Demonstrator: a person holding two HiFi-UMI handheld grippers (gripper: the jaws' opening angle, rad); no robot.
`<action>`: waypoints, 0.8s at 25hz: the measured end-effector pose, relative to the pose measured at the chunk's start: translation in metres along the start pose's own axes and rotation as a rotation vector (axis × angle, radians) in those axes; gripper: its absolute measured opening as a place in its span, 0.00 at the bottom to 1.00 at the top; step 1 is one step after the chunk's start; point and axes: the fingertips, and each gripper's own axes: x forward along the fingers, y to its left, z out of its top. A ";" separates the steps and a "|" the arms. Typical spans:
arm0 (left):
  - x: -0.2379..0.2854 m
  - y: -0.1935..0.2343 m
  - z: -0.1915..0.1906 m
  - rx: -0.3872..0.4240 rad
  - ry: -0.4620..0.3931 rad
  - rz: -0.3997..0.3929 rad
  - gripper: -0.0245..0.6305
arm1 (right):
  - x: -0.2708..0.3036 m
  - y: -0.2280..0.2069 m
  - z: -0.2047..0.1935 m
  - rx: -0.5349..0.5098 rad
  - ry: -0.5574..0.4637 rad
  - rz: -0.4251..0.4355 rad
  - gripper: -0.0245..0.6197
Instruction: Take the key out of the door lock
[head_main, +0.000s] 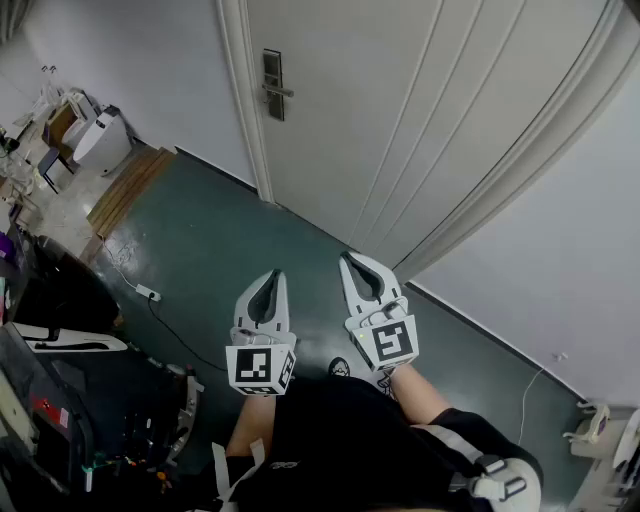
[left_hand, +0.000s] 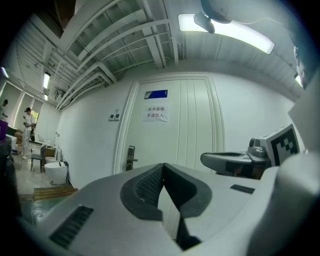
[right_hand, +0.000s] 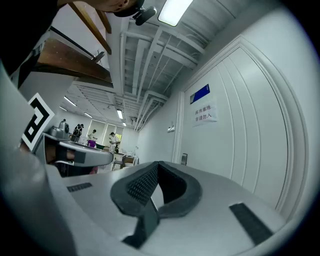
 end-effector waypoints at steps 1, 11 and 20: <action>0.000 0.001 -0.002 -0.001 0.003 -0.004 0.07 | 0.001 0.001 -0.001 0.011 -0.001 0.000 0.05; 0.001 0.011 -0.011 -0.011 0.021 -0.024 0.07 | 0.009 0.022 -0.017 0.157 -0.017 0.054 0.11; -0.002 0.033 -0.028 -0.039 0.051 -0.006 0.07 | 0.018 0.026 -0.030 0.369 -0.017 0.072 0.30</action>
